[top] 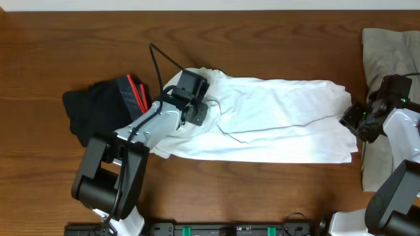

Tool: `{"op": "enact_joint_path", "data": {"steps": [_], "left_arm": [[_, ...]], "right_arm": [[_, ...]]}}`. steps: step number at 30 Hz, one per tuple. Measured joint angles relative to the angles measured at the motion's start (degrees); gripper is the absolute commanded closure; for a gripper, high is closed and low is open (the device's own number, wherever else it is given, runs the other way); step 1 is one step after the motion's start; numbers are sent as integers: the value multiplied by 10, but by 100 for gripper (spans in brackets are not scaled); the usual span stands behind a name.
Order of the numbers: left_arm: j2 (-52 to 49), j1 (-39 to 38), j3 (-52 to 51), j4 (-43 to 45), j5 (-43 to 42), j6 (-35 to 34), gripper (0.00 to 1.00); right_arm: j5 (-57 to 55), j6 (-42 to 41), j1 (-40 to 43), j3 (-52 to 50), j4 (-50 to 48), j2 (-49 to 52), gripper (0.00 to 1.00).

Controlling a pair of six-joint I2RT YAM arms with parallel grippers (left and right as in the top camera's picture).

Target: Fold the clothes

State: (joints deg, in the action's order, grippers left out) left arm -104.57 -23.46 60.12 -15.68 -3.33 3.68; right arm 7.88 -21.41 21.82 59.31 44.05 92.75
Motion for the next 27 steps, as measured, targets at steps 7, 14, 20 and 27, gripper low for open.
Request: {"op": "enact_joint_path", "data": {"steps": [7,14,20,27], "left_arm": [[0,1,3,52,28,-3,87],[1,19,91,-83,57,-19,50],[24,40,169,-210,67,-24,27],[60,41,209,-188,-5,-21,27]], "right_arm": [[0,0,0,0,0,0,58],[2,2,0,0,-10,0,56],[42,18,0,2,-40,0,55],[82,27,-11,55,-42,0,49]]}}
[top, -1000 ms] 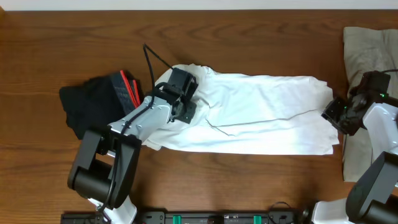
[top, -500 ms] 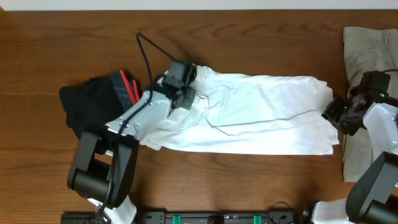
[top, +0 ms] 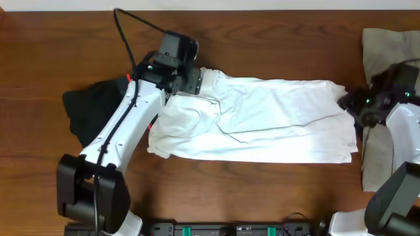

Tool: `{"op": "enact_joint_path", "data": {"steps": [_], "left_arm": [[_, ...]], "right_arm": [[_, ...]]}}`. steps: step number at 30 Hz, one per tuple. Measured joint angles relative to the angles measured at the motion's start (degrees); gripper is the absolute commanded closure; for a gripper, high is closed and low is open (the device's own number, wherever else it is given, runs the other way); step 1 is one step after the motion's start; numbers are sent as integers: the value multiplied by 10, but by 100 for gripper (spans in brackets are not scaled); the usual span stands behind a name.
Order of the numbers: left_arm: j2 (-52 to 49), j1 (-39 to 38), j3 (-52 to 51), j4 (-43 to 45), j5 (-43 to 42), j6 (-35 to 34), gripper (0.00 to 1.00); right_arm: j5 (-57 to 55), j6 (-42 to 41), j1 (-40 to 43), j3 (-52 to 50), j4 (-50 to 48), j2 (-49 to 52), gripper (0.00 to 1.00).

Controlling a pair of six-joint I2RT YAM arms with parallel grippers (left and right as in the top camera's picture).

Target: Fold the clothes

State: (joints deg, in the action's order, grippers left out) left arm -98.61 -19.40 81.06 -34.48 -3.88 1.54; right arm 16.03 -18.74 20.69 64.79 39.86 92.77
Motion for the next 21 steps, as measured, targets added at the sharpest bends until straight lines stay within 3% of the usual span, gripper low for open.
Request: {"op": "enact_joint_path", "data": {"steps": [14,21], "left_arm": [[-152,-3,0,159,-89,-44,28],[-204,-3,0,181,-94,-61,44]], "right_arm": [[12,2,-29,57,-23,0,43],[13,2,-30,57,-27,0,43]]}}
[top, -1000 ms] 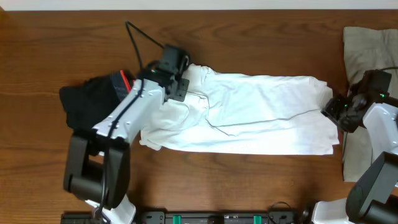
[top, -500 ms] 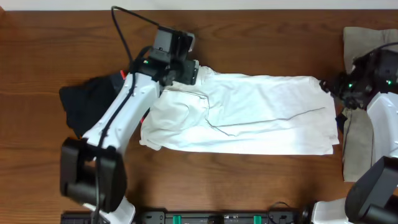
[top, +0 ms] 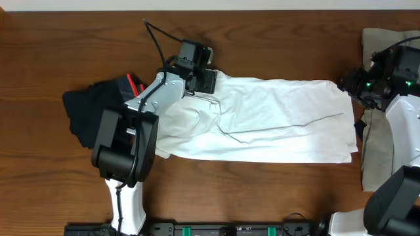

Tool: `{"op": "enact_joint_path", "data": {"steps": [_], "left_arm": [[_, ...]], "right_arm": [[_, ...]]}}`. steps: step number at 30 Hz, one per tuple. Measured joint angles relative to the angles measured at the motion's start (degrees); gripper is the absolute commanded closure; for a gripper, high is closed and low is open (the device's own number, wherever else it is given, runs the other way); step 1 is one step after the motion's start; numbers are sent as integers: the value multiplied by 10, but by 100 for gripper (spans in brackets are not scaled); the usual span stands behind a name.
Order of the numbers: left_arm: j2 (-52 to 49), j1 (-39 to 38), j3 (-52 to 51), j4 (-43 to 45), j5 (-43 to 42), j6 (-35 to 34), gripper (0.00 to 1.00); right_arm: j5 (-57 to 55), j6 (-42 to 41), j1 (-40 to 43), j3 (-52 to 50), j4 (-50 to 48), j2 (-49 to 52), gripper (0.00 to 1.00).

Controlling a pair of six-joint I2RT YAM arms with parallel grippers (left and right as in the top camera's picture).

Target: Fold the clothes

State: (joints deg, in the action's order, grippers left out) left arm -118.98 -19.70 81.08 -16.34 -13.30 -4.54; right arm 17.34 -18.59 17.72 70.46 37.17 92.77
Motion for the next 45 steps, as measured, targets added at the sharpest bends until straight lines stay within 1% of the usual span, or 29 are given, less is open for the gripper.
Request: {"op": "enact_joint_path", "data": {"steps": [2,5,7,9,10,11,15,21,29,30,31,32,34,40,43,45], "left_arm": [[0,0,0,4,0,-1,50],[-1,0,0,3,2,-3,63],[-1,0,0,3,3,-2,67],[-2,0,0,3,2,-1,67],[-2,0,0,2,2,0,64],[-2,0,0,1,2,0,59],[-3,0,0,-18,4,-1,46],[-3,0,0,-77,41,1,45],[-7,0,0,-62,64,14,46],[-10,0,0,-58,64,14,45],[-13,-1,0,-54,64,14,40],[-14,-2,0,-47,62,13,37],[-15,-5,0,-36,59,10,36],[-15,-21,4,-36,57,0,36],[-15,-28,6,-36,55,-4,47],[-16,-30,6,-36,56,-4,51]], "right_arm": [[0,0,0,0,0,0,43],[-2,0,0,0,0,0,43],[-2,0,0,0,0,0,43],[-2,0,0,0,0,0,44],[-2,0,0,0,0,0,44],[-2,0,0,0,0,0,44],[-2,0,0,0,3,0,44],[-3,0,0,0,7,0,44],[-4,0,0,0,7,0,44],[-4,0,0,0,7,0,44],[-4,0,0,0,7,0,44],[-5,0,0,0,7,0,44],[-6,0,0,0,7,0,44],[-14,0,0,0,7,0,43],[-17,0,0,0,7,0,43],[-19,0,0,0,7,0,43]]}}
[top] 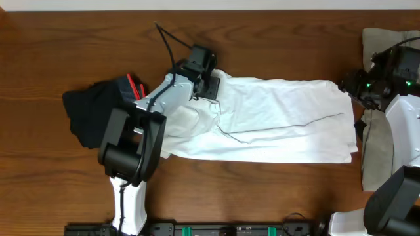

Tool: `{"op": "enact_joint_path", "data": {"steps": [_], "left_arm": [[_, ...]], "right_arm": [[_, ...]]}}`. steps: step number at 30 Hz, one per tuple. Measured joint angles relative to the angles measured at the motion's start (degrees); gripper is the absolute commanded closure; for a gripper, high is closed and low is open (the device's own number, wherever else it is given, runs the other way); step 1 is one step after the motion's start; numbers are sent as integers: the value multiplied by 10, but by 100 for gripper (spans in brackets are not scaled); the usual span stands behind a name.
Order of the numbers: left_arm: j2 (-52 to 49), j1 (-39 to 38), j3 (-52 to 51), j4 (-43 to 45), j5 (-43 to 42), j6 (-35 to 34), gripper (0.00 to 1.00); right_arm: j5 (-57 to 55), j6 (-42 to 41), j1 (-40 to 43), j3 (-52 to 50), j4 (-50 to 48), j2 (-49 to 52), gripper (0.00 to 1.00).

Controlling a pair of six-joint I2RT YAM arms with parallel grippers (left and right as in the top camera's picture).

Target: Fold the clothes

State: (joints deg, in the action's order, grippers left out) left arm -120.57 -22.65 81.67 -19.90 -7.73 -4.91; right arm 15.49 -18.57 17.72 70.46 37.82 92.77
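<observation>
A white garment [275,121] lies spread lengthwise across the middle of the table, its left end rumpled. My left gripper [211,85] sits low at the garment's upper left edge, fingers pointing right onto the cloth. My right gripper [348,85] is at the garment's upper right corner. From overhead the gap between the fingers does not show on either gripper, nor whether cloth is pinched.
A black garment with a red stripe [98,111] lies bunched at the left, touching the white one. A beige cloth [384,56] lies at the right edge under my right arm. The left arm's cable [172,44] loops above the gripper.
My left gripper shifted slightly right and down along the garment's upper left edge. The right gripper and the white garment look unchanged.
My left gripper was first on the rumpled left part of the white garment, then above its upper left corner, then at the upper edge, where it is now. My right gripper went from the garment's right edge up to its upper right corner. The garment barely changed shape.
</observation>
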Motion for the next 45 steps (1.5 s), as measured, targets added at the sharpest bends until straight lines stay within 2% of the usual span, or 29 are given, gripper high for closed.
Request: {"op": "enact_joint_path", "data": {"steps": [6,9,13,18,24,30,37,45], "left_arm": [[-14,1,4,2,7,0,74],[-17,1,7,2,9,-1,93],[-17,2,15,-15,9,2,94],[-10,1,63,-103,8,2,94],[58,1,125,-183,8,2,94],[129,1,140,-244,8,10,94],[133,1,140,-324,9,19,94],[158,1,139,-427,16,-31,94]], "right_arm": [[-1,0,0,0,-2,0,43],[-1,0,0,0,-2,0,44],[-1,0,0,0,-2,0,43],[-1,0,0,0,-2,0,44],[-3,0,0,0,-2,0,43],[-5,0,0,0,-2,0,43],[-9,0,0,0,3,0,43],[-18,0,0,0,6,0,43]]}}
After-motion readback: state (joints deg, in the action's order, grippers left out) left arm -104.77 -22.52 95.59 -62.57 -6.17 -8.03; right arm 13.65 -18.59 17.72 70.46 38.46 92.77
